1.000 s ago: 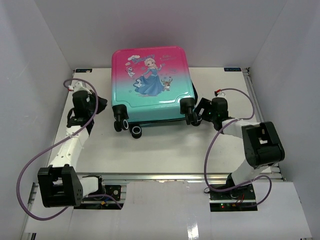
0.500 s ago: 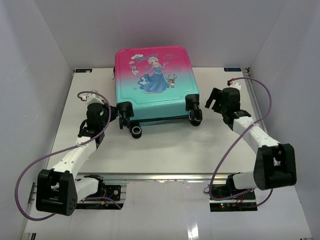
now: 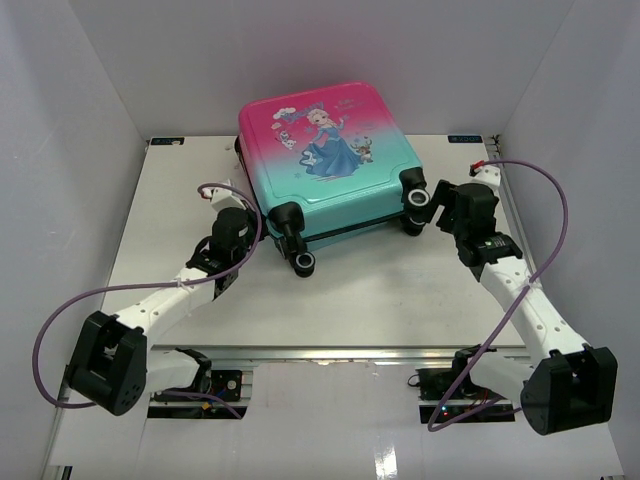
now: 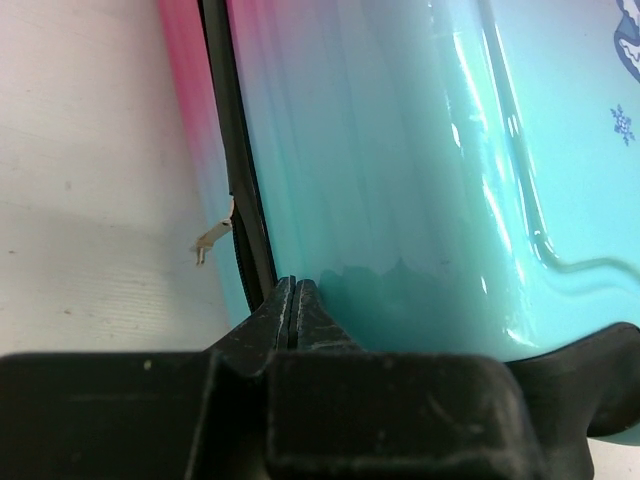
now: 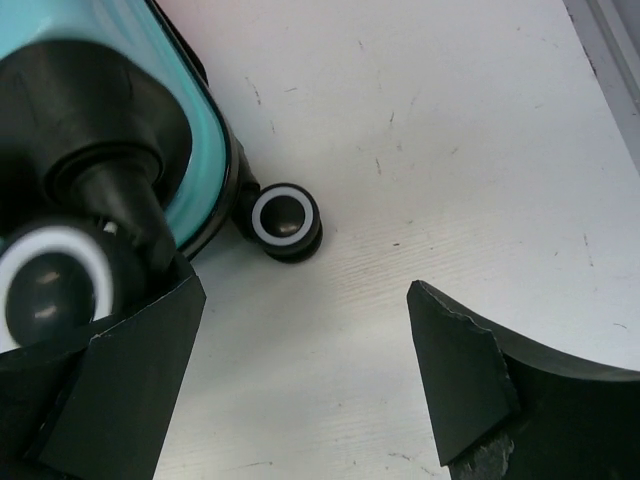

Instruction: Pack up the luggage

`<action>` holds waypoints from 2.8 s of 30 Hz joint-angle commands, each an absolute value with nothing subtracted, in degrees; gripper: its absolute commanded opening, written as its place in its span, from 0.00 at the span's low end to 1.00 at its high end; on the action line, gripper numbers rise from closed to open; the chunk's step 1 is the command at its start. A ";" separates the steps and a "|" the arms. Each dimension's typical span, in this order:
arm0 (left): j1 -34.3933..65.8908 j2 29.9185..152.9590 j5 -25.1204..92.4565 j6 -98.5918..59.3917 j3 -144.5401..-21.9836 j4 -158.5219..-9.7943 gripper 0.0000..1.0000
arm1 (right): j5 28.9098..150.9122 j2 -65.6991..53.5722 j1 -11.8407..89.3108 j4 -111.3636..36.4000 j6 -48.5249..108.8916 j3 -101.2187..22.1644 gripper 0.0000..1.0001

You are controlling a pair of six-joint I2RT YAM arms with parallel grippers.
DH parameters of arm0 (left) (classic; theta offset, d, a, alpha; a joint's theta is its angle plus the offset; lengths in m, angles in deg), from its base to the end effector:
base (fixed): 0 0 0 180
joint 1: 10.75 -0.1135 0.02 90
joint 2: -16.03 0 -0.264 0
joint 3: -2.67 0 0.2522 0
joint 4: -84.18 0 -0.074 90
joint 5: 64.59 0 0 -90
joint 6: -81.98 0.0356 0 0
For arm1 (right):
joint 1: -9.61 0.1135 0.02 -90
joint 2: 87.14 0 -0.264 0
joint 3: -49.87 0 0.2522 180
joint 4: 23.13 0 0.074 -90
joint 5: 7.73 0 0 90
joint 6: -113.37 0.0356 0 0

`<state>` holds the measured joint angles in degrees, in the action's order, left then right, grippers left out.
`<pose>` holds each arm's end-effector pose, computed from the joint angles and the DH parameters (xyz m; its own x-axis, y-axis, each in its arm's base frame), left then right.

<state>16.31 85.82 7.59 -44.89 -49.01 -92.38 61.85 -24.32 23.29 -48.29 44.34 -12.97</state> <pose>0.2444 -0.1126 0.2432 -0.3695 -0.4527 -0.8115 -0.0526 0.8821 -0.4681 0.2447 0.0468 0.3028 -0.3549 0.2588 -0.8984 0.2273 0.9560 0.1856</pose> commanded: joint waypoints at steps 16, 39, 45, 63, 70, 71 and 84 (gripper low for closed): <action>29.03 90.32 4.43 -40.29 -60.48 -91.46 0.00 | 81.65 -27.42 47.13 -37.86 32.15 -16.80 0.93; -7.63 101.03 33.74 -43.11 -64.73 -99.92 0.31 | 67.33 -7.07 60.76 -39.44 25.32 -19.96 0.78; -8.52 105.39 35.22 -43.26 -66.21 -102.05 0.34 | 56.02 -11.10 60.51 -39.32 21.36 -19.78 0.24; -8.92 110.14 44.67 -42.65 -69.09 -108.40 0.37 | 58.42 -26.18 44.19 -31.95 21.55 -5.38 0.09; -8.58 115.58 46.02 -41.45 -74.50 -104.04 0.39 | 63.85 -30.51 40.55 -31.85 22.93 -4.88 0.24; -8.51 116.46 46.21 -41.44 -75.13 -103.90 0.40 | 64.30 -30.52 40.55 -31.88 22.93 -5.00 0.26; -5.34 128.07 47.47 -40.94 -86.56 -97.80 0.43 | 65.48 -31.99 40.55 -32.03 25.32 -4.11 0.42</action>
